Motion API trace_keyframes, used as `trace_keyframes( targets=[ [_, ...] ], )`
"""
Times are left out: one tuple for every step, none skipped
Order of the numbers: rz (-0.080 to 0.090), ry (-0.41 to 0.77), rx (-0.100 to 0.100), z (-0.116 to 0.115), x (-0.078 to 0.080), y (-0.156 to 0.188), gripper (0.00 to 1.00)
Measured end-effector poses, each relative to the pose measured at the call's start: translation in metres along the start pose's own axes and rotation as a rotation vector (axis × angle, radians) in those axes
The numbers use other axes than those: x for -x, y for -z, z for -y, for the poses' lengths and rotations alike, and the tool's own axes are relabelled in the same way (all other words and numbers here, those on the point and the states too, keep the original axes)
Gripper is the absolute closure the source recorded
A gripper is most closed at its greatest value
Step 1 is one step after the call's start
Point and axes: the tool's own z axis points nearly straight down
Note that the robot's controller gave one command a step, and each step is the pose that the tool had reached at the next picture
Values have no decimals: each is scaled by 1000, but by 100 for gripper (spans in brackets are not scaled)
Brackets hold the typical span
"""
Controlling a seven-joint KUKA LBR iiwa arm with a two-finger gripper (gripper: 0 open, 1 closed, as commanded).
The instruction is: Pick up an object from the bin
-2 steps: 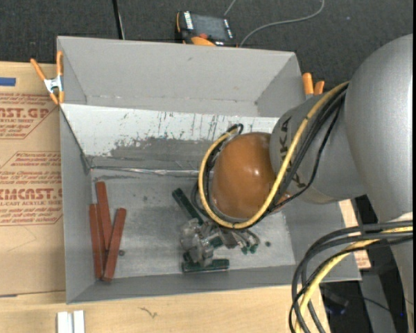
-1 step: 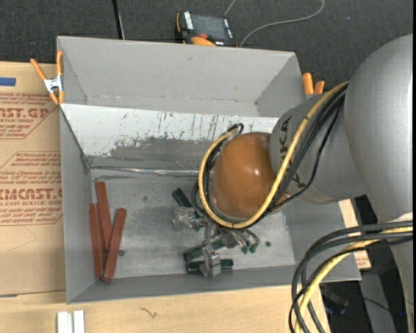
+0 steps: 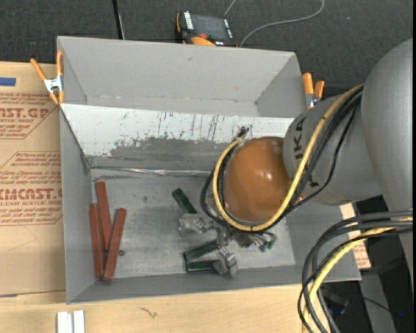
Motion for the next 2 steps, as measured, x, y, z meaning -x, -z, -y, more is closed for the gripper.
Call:
trace_keyframes(
  targets=[
    [-7, -3, 2, 0, -1, 1, 100],
    [-1, 72, 0, 2, 32, 130, 100]
  ],
)
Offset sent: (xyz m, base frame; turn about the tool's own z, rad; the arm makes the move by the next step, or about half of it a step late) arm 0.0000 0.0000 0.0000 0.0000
